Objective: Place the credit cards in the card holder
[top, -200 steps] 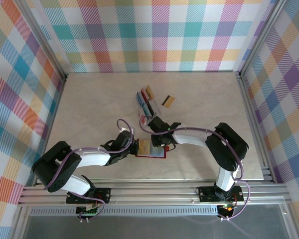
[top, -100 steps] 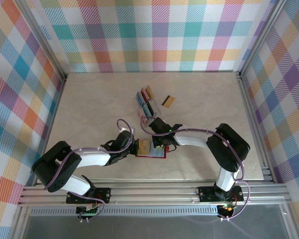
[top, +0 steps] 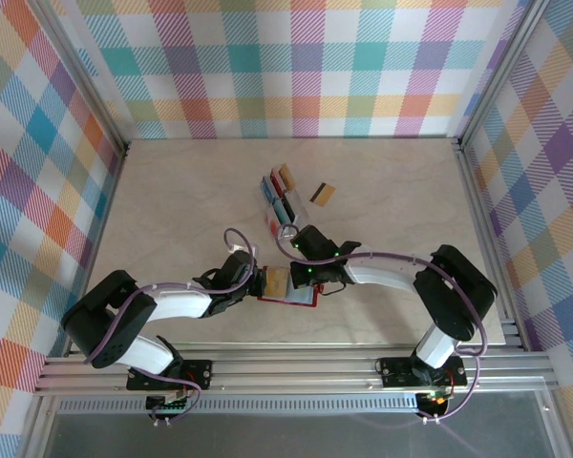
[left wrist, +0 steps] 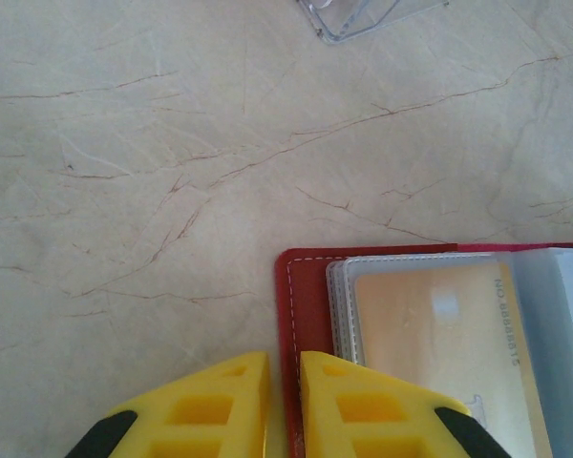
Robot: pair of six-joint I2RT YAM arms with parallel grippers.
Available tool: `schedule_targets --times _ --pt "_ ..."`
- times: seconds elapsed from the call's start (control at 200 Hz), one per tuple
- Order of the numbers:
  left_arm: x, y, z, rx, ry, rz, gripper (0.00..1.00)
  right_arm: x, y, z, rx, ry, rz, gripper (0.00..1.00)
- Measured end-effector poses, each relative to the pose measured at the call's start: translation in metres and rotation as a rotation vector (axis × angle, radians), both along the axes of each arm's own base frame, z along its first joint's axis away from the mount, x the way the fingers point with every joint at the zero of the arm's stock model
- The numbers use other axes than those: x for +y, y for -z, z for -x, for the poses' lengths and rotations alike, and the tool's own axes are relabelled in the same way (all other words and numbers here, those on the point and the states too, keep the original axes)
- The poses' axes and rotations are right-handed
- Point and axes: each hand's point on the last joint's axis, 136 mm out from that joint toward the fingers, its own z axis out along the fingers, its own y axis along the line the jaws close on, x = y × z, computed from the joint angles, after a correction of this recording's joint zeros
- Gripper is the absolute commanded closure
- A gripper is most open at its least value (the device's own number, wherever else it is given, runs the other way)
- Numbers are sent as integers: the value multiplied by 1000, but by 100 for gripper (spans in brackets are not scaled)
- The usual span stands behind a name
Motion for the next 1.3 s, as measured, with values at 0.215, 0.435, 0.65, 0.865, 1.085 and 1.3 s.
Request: schedule_targets --times 0.215,0.435,0.65,0.865,1.085,1.3 --pt "0 0 0 -3 0 2 83 -1 1 3 -6 -11 18 74" --pt "0 0 0 -3 0 2 83 -20 6 -4 -44 41 134 65" --pt "0 0 0 -3 0 2 83 -22 14 -17 -64 69 203 66" --pt "0 0 0 -3 0 3 83 -24 23 -18 -54 71 232 73" --pt "0 0 0 -3 0 3 83 -21 24 -16 -45 65 217 92" --pt "0 0 1 -12 3 8 84 -14 24 -13 -29 50 180 100"
